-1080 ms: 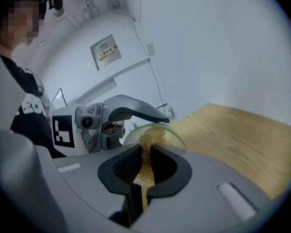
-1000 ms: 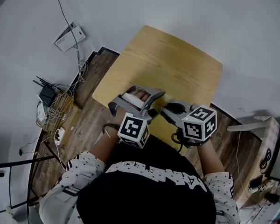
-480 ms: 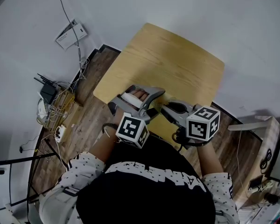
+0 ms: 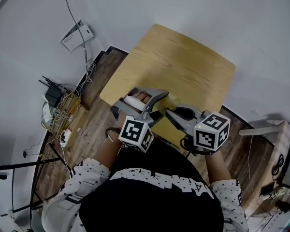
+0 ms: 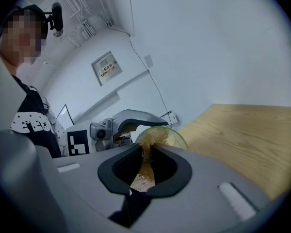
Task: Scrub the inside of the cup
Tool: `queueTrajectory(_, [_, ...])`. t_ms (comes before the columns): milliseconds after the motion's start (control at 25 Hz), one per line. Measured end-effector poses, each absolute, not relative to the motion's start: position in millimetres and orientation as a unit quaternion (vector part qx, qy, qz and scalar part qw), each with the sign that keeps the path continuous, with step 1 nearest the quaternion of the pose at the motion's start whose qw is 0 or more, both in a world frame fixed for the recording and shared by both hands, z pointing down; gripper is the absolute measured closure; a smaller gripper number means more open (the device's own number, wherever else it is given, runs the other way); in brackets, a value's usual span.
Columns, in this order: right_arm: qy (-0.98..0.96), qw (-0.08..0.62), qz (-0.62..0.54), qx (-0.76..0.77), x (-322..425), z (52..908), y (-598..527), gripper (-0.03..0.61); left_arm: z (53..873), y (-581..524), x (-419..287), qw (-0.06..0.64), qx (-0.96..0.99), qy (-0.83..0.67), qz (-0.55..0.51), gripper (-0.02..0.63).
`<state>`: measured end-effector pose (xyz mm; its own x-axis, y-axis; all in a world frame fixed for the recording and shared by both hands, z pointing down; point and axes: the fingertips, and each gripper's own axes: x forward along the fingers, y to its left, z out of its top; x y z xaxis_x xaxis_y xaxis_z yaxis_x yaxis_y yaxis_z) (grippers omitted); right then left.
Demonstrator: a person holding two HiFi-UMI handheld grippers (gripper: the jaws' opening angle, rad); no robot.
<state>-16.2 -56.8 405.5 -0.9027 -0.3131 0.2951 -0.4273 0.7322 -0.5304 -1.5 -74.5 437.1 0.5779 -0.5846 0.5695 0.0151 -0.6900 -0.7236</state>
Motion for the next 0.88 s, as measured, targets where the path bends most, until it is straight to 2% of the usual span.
queueTrajectory(640, [-0.891, 0.056, 0.311, 0.325, 11.5, 388.0, -90.2, 0.524, 441.5, -137.6, -1.1, 0.332, -0.855, 0.128, -0.376, 0.261])
queueTrajectory(880, [-0.871, 0.055, 0.303, 0.383, 19.7, 385.6, -102.0, 0.523, 450.9, -157.3, -4.5, 0.296, -0.881, 0.121, -0.349, 0.261])
